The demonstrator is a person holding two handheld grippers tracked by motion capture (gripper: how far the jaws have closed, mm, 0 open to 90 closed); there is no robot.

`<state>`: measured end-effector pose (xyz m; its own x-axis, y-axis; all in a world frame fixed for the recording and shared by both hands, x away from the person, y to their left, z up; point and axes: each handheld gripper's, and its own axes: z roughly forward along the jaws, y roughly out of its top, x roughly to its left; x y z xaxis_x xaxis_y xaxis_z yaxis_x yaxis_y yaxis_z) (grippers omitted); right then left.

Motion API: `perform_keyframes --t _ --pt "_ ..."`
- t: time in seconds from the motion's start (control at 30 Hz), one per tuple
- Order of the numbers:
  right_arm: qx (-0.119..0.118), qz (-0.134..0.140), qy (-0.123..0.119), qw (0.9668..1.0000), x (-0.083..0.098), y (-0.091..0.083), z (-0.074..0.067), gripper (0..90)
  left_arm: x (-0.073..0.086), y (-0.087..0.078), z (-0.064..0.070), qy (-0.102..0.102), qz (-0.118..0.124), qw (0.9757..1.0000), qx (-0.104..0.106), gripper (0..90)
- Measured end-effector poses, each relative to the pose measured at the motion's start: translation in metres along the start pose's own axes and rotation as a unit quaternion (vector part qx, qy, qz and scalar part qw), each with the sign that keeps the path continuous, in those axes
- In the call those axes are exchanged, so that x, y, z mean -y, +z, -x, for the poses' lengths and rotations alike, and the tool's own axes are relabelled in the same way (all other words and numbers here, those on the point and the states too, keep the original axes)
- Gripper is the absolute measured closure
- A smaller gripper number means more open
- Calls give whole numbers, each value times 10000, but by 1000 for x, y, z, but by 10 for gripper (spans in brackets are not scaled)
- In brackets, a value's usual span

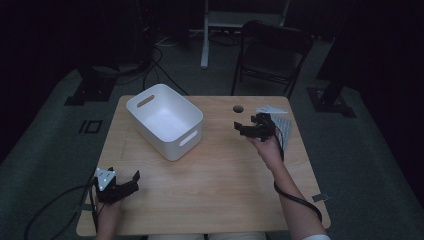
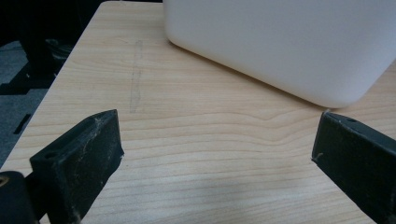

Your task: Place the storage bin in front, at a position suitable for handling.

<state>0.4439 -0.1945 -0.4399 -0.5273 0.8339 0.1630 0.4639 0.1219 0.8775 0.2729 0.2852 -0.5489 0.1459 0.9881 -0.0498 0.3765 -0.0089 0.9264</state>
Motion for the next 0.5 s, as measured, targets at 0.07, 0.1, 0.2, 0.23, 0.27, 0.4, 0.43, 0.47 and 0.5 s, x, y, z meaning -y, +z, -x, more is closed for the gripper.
perform_keyframes --t 0.07,0.1,0.2,0.23,0.27,0.4,0.43,0.47,0.5 --pt "-56 9 -52 10000 -6 5 -6 160 0 0 -1 -37 2 10000 2 20" --pt "-82 5 -73 9999 -8 7 -9 160 0 0 -2 -43 -4 10000 3 20" --pt "-133 24 -111 9998 -15 13 -16 160 0 0 -2 -56 -10 10000 11 20" --pt "-133 24 -111 9998 -15 13 -16 160 0 0 -2 -56 -10 10000 11 20" --pt "-173 33 -119 9998 -20 17 -20 160 0 0 -2 -47 -7 10000 13 20" --pt "-248 30 -161 9996 -31 26 -29 160 0 0 -1 -20 1 10000 1 20" --pt "-248 30 -161 9996 -31 26 -29 160 0 0 -1 -20 1 10000 1 20" --pt "-265 27 -197 9995 -35 31 -35 160 0 0 -1 -14 -7 10000 12 20" --pt "-287 21 -200 9994 -38 34 -37 160 0 0 -1 -14 -7 10000 12 20"
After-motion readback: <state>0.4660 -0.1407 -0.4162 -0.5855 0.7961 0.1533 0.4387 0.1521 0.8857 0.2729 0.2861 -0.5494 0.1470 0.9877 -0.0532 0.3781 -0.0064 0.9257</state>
